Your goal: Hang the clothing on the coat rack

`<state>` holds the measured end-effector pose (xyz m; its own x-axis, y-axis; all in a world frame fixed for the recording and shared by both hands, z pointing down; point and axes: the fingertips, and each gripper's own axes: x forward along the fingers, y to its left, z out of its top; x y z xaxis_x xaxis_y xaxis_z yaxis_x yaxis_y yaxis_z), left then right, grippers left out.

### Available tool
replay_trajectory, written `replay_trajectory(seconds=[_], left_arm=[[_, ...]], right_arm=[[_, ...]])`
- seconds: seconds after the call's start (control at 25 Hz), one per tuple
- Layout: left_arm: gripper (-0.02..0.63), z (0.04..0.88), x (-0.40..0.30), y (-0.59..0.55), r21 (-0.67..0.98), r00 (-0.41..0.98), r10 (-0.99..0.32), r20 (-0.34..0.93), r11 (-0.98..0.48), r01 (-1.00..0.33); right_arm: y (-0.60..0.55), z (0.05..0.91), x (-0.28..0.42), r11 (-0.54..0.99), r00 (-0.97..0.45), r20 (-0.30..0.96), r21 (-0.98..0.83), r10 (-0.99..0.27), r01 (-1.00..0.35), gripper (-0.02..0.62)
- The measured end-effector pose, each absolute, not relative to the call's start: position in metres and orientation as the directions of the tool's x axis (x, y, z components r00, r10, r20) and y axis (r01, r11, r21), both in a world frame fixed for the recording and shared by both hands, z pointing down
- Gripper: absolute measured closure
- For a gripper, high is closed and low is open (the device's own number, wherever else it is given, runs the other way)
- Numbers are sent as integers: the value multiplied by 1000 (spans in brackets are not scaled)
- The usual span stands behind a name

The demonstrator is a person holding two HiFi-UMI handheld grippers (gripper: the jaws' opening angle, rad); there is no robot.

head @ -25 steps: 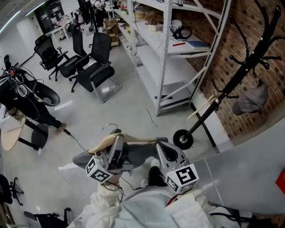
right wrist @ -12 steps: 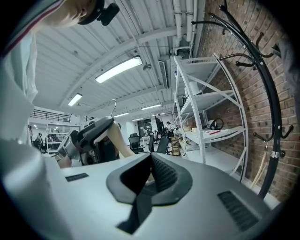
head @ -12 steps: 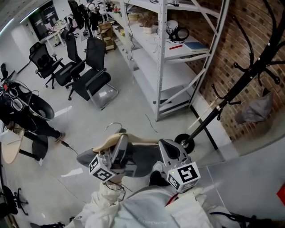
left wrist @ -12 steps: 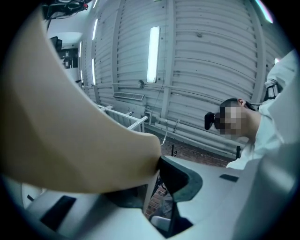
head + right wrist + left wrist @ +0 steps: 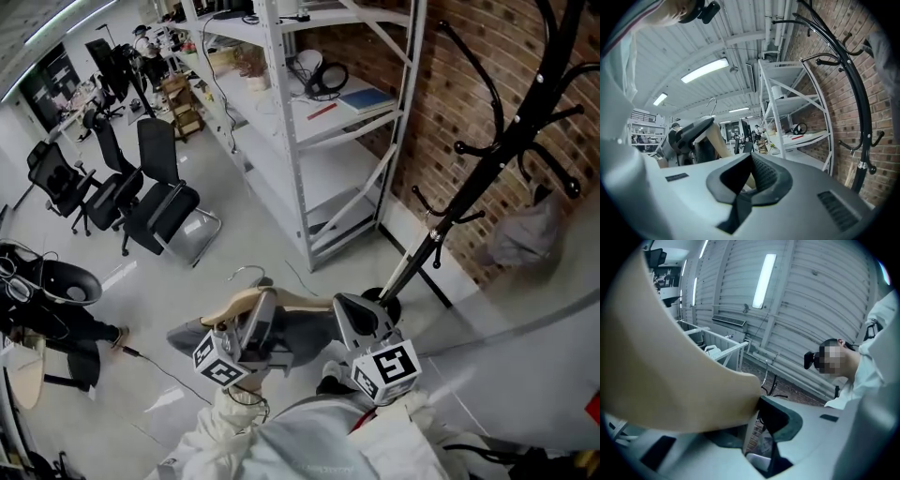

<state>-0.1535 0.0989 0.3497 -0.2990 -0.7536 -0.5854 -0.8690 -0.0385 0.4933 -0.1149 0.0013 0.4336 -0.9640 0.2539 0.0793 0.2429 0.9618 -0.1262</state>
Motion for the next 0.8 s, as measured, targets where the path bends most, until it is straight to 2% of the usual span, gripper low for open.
replay_trajectory(seconds=[0.48, 0.8], left_arm=[[503, 344, -205, -3, 497, -206, -767, -608, -166, -852], [503, 337, -208, -49, 489, -118, -784, -610, -255, -834]], right_arm=[[-90, 432, -160, 981, -984, 76, -122, 159, 149, 571], [-131, 423, -158, 991, -997, 41, -119, 67, 62, 571]])
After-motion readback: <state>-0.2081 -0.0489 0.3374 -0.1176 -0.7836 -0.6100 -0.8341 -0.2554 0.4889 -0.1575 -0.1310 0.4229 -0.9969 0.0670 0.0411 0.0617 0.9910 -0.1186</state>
